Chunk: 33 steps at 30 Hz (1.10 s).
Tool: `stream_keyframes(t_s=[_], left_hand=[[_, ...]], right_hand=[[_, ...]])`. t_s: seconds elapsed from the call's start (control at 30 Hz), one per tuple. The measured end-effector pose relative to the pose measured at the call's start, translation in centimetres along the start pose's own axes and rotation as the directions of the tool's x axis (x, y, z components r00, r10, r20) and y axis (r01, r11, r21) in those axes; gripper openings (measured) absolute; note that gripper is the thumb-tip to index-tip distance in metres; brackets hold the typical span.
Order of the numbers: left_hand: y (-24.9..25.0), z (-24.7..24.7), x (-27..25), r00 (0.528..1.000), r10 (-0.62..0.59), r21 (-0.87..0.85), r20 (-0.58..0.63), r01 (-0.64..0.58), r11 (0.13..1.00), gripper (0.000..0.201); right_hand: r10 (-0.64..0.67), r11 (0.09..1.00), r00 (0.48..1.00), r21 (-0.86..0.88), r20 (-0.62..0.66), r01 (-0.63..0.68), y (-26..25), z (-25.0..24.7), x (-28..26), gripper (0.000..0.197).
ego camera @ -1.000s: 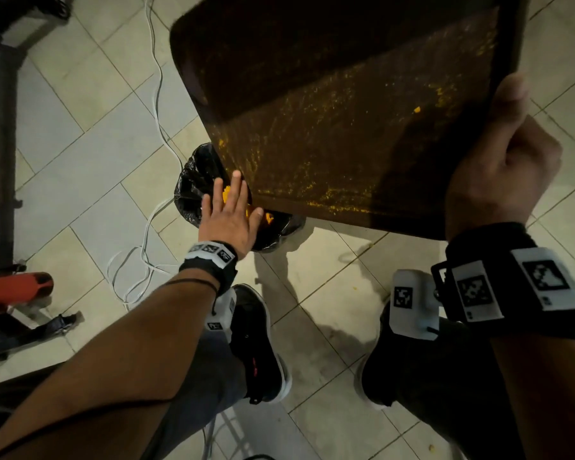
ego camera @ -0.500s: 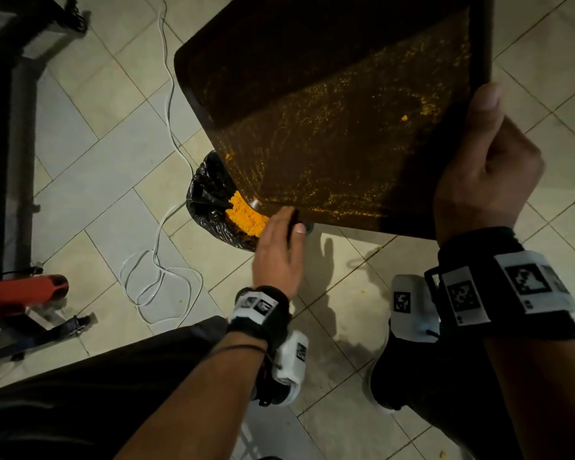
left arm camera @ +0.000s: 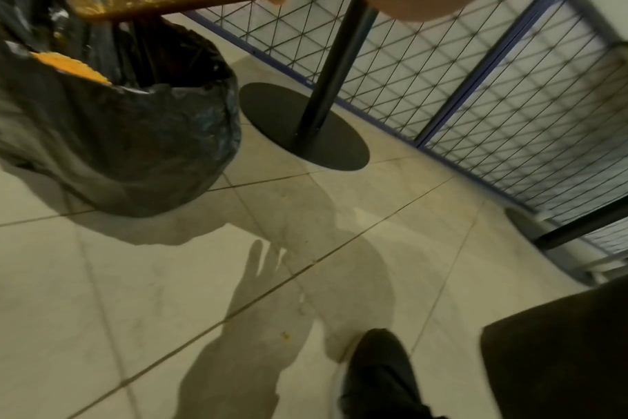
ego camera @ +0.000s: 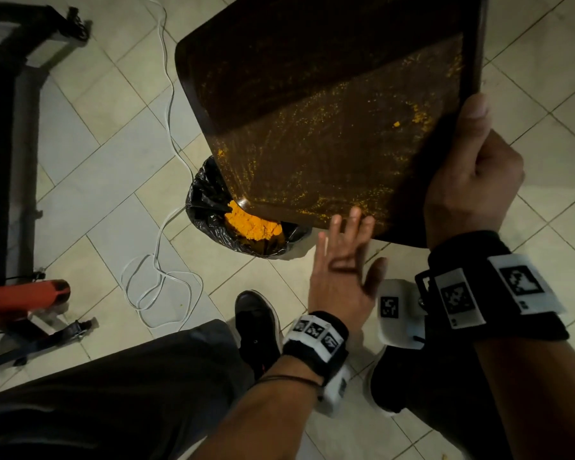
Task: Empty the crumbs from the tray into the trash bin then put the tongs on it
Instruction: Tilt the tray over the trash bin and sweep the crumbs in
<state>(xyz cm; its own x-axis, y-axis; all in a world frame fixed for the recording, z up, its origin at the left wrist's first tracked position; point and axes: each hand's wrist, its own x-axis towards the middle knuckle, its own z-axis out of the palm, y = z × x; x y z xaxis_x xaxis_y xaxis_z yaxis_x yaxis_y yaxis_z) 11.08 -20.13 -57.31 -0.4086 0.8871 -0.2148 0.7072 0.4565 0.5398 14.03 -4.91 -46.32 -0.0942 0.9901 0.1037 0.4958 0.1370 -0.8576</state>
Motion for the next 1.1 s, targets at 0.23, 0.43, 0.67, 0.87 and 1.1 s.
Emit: stream_keyframes(t_s=[0.23,0.43,0.67,0.87,1.1], left_hand=[[-8.4,-1.5,-0.2,0.992,-0.127,0.115,0.024,0.123,0.986,0.061],[-16.5,-4.7,0.8,0.931,-0.35,0.302,0.103,0.306,0.903,0.068],[-16.8,-10.0,4.4,0.952,-0.183,0.298,-0.246,0.254,0.92,0.054],[-19.3,-12.1,8.6,0.97,-0.209,0.462,-0.12,0.241,0.854,0.07],[-18.6,-8.2,6.6,0.945,-0.32,0.501,0.072,0.243,0.831,0.067]], right_hand=[[0.066,0.997,0.998,0.031,0.005,-0.066,0.3,-0.5,0.3,0.056],[-0.047,0.998,0.998,-0.046,0.038,0.049,-0.7,-0.8,0.7,0.055],[-0.062,0.983,0.996,-0.167,0.068,0.072,-1.2,-0.8,0.4,0.055],[-0.019,0.987,0.999,-0.159,0.048,0.026,-1.0,-1.4,0.7,0.058],[0.027,1.0,0.999,-0.007,0.027,-0.026,-0.9,-1.0,0.7,0.064]])
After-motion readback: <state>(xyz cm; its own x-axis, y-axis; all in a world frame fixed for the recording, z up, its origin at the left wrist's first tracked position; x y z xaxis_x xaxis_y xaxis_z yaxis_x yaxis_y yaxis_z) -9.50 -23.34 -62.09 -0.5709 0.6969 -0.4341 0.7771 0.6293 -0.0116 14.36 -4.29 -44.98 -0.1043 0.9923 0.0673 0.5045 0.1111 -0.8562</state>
